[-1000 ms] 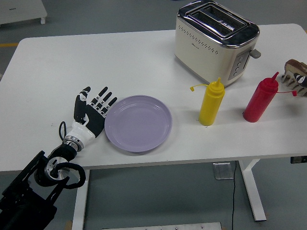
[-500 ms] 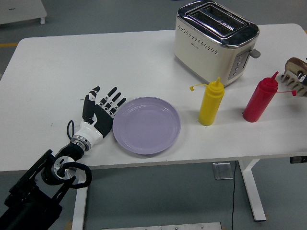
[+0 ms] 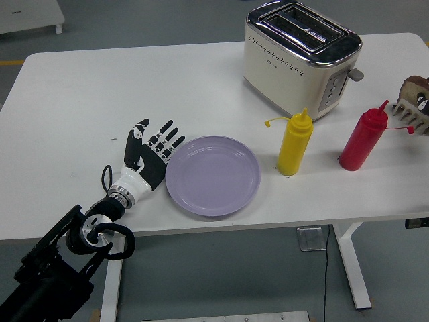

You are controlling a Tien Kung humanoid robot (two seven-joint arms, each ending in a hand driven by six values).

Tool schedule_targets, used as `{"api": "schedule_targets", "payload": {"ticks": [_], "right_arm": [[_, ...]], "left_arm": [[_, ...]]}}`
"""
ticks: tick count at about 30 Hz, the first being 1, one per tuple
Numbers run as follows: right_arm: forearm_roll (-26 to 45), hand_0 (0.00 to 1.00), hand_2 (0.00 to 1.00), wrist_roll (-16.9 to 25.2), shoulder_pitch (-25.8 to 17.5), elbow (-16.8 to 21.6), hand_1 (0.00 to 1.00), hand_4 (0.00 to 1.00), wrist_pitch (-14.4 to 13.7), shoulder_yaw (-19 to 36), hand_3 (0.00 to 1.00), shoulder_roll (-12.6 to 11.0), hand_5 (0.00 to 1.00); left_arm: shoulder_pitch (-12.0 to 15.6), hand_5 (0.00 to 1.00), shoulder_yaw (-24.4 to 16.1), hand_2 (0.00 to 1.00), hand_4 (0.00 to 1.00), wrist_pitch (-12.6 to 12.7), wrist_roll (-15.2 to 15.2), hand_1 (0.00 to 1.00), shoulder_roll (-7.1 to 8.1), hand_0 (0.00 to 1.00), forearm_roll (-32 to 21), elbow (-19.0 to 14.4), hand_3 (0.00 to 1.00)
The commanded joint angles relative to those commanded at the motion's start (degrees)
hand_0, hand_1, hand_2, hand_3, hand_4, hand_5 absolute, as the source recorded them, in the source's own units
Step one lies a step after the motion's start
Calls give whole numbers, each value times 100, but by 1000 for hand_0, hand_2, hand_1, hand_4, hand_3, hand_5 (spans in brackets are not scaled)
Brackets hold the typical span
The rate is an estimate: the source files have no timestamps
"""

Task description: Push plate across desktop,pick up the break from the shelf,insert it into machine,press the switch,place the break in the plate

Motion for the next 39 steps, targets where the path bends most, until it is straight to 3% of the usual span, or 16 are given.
{"api": "schedule_targets", "payload": {"ticks": [2,7,8,15,23,29,39], "right_arm": [[4,346,494,39,-8,69,449,480,-109,-3,537,-10,105],[31,346,494,140,-13,230,449,480,-361,2,537,-46,105],[36,300,477,154,-13,249,434,357,-394,4,524,-50,56],[202,299,472,334,-18,520,421,338,-746,69,519,-106,53],[556,285,460,463,-34,1016,405,331,-1026,87,513,-189,57],[787,268,451,572,42,1486,388,323,-1302,52,507,-307,60],[938,271,440,603,538,1810,373,300,-1440,-190,498,-462,68]], "left_arm": [[55,998,-107,998,619,37,-1,936,16,883,54,-104,881],[230,998,-528,998,619,156,-27,936,40,883,190,-435,881],[251,998,-586,971,617,171,-31,913,43,862,205,-476,865],[497,998,-1407,964,616,280,-66,900,119,835,402,-1059,863],[772,998,-2397,959,615,205,-44,887,296,828,420,-1672,856],[1003,998,-2924,949,613,68,38,870,374,818,-101,-1823,842],[1279,998,-3036,944,611,31,89,864,408,815,-347,-1825,842]]}}
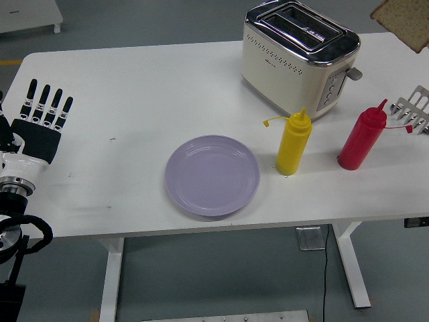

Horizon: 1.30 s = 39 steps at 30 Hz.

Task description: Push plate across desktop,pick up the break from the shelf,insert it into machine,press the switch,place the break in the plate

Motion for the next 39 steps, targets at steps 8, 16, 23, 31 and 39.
{"api": "schedule_targets", "payload": {"ticks": [8,16,23,31,39], "right_arm": [[269,279,438,-266,780,-190,373,294,20,-481,497,122,69],[402,288,432,-642,1641,-515,367,257,-94,-904,493,532,74],[489,288,429,-828,2222,-1015,358,252,-189,-1215,490,833,73],[264,292,428,-1322,2775,-1859,359,252,-174,-1633,489,1215,67],[138,291,428,-1680,3095,-2381,357,254,-92,-1805,488,1522,68]], "left_arm": [[140,998,-172,943,611,-24,7,863,67,815,10,-17,843],[281,998,-416,944,613,-26,-5,864,138,816,35,-18,836],[291,998,-383,946,609,-24,-6,864,139,819,39,2,835],[272,998,-365,945,609,-22,-26,864,140,819,42,15,835],[254,998,-307,945,609,-16,-30,865,138,820,50,27,835]]}}
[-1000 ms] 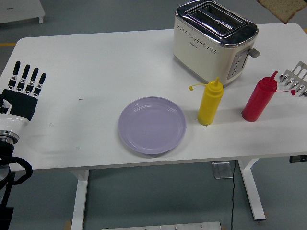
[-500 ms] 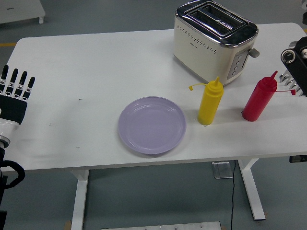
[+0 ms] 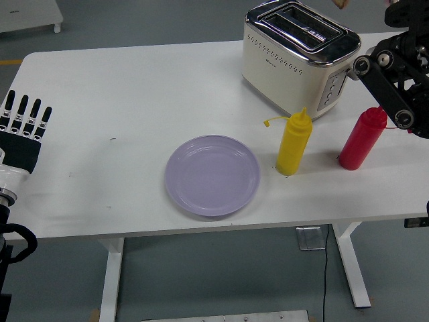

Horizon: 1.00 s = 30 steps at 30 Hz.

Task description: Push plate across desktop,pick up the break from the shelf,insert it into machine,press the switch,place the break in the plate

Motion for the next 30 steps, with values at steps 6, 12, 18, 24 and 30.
{"api": "schedule_targets", "payload": {"ticks": [6,12,18,24,30], "right_arm": [[-5,300,427,-168,196,-329,356,221,126,-159,487,216,63],[-26,299,423,-274,271,-485,351,206,207,-320,487,360,60],[-49,298,423,-345,281,-570,350,203,241,-405,486,460,61],[-74,297,423,-386,281,-600,349,201,260,-463,486,520,62],[-90,296,422,-397,284,-618,348,201,266,-501,486,562,62]], "left_arm": [[2,998,47,946,607,6,-3,865,-4,820,13,18,835],[6,998,56,946,607,9,-6,866,-7,820,23,28,835],[4,998,54,946,606,11,-8,865,-12,819,29,42,835],[1,998,58,946,606,12,-7,866,-18,817,33,64,835],[0,998,60,946,606,11,-7,866,-21,815,34,73,834]]}}
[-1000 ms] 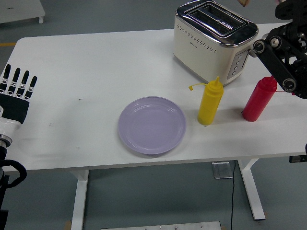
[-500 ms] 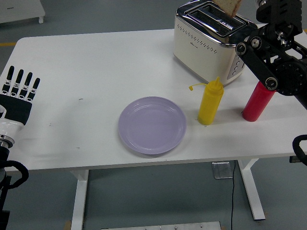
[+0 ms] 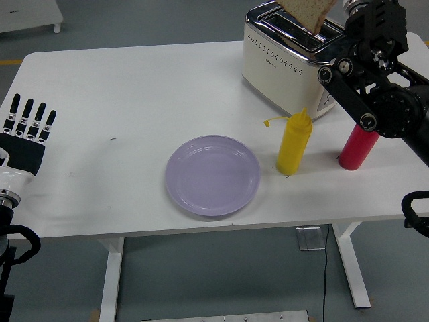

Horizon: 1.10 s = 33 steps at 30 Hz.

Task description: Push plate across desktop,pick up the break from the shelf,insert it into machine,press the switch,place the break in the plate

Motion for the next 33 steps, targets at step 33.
{"api": "schedule_targets", "payload": {"ticks": [33], "right_arm": [[87,304,530,183,-133,-395,439,351,220,-186,538,113,118]], "left_arm": [[-3,998,35,945,602,3,-8,865,-8,806,-2,13,830]]}}
